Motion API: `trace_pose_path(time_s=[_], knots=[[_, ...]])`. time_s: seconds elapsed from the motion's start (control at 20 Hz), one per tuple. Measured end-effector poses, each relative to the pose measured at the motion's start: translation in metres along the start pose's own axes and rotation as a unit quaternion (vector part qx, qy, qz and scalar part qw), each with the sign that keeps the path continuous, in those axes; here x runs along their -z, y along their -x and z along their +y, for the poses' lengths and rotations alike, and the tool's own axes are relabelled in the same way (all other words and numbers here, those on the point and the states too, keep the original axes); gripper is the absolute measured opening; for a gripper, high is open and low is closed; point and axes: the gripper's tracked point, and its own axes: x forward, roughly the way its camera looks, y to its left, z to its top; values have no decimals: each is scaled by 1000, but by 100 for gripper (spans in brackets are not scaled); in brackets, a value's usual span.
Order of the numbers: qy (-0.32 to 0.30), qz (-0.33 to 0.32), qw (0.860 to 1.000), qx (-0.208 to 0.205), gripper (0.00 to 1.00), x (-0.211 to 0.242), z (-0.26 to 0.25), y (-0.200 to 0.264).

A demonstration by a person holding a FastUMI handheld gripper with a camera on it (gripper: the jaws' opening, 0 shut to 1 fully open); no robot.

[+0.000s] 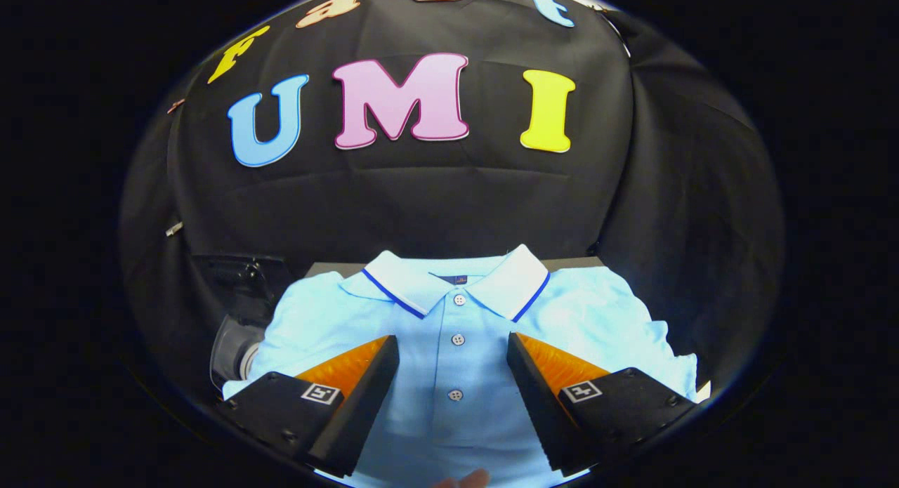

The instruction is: Put the clothes into the washing machine and then close the washing machine lid.

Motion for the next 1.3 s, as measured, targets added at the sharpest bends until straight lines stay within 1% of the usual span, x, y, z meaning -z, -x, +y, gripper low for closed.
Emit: trace_pose_path(time_s=[0.2, 0.5, 0.65, 0.8, 0.85, 0.95, 1.0, 1.05, 1.15, 1.2, 1.25, 1.3], knots=[[-10, 8, 1000, 1, 98, 3, -1, 0], [-41, 41, 998, 10, 99, 5, -2, -2], [-33, 76, 996, 10, 99, 7, -2, -2], [-37, 84, 996, 16, 97, 6, -4, -4], [-43, 85, 995, 18, 92, 6, -5, -4], [-47, 82, 995, 27, 86, 6, -8, -6], [-48, 82, 995, 28, 72, 6, -6, -3], [-54, 83, 995, 30, 66, 6, -5, -3], [-55, 82, 995, 31, 66, 4, -6, -4], [-43, 83, 995, 28, 66, 5, -4, -2], [-42, 80, 996, 28, 33, 3, -5, -4], [-50, 79, 995, 30, 33, 3, -5, -2]])
